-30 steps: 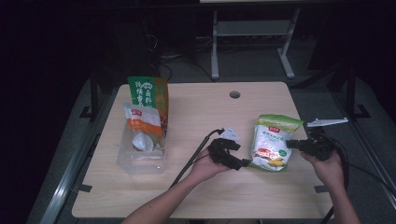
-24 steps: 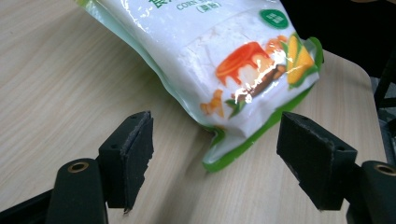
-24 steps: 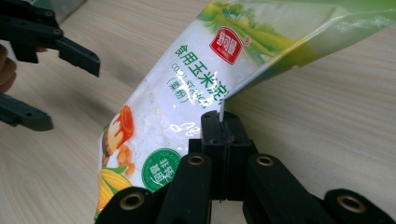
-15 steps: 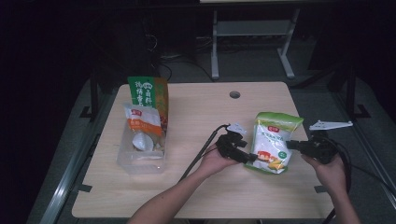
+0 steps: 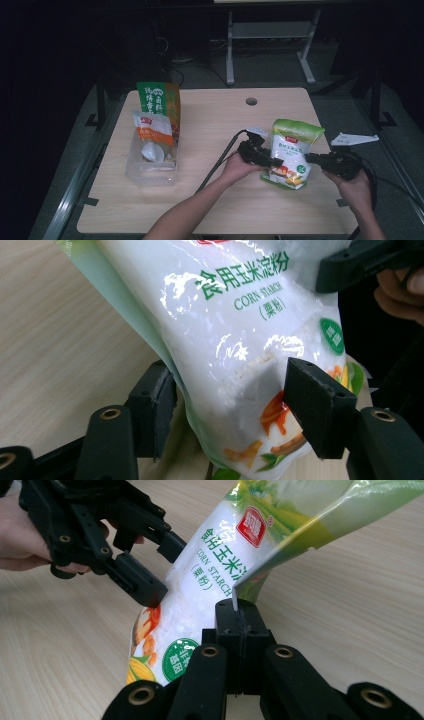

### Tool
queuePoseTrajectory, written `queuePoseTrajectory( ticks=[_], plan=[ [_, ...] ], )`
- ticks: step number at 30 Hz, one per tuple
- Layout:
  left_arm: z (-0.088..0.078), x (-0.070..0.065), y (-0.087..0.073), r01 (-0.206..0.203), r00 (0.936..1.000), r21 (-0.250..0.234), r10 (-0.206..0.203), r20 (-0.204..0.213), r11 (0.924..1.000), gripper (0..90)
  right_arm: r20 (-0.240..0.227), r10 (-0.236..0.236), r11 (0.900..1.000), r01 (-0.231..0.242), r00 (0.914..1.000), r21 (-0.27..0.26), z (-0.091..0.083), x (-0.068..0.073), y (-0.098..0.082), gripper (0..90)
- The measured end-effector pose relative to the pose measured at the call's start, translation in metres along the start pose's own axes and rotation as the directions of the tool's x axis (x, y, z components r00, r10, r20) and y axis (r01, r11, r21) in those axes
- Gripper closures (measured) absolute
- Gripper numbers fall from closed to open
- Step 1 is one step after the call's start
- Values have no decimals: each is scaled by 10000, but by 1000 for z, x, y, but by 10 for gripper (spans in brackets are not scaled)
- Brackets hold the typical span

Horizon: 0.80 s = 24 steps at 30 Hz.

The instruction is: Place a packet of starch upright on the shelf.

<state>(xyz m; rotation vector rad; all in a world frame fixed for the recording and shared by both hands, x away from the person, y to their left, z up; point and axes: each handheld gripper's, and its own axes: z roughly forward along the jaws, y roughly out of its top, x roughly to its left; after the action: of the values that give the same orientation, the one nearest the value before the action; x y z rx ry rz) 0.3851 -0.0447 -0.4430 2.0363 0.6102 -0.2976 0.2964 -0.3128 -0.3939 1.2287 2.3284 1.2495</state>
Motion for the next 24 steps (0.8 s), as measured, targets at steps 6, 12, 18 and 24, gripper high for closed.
queuePoseTrajectory(
  ticks=[6, 12, 18, 24],
  plan=[
    [1, 1, 1, 238, 9995, -51, -237, 221, 9997, 491, -73, -168, 9999, 168, 9998, 34, 3, 4, -1, 900],
    [-4, -3, 4, 20, 9998, -220, -24, -185, 9998, 695, -164, -453, 9989, 451, 9988, -111, 8, 10, 2, 900],
    [-14, -7, 5, -469, 9956, -604, 417, -843, 9971, 838, -322, -410, 9981, 395, 9986, -472, 8, 10, 2, 900],
    [-17, -13, 1, -902, 9895, -676, 816, -1196, 9936, 867, -475, -340, 9975, 309, 9983, -632, 11, 8, -5, 896]
  ],
)
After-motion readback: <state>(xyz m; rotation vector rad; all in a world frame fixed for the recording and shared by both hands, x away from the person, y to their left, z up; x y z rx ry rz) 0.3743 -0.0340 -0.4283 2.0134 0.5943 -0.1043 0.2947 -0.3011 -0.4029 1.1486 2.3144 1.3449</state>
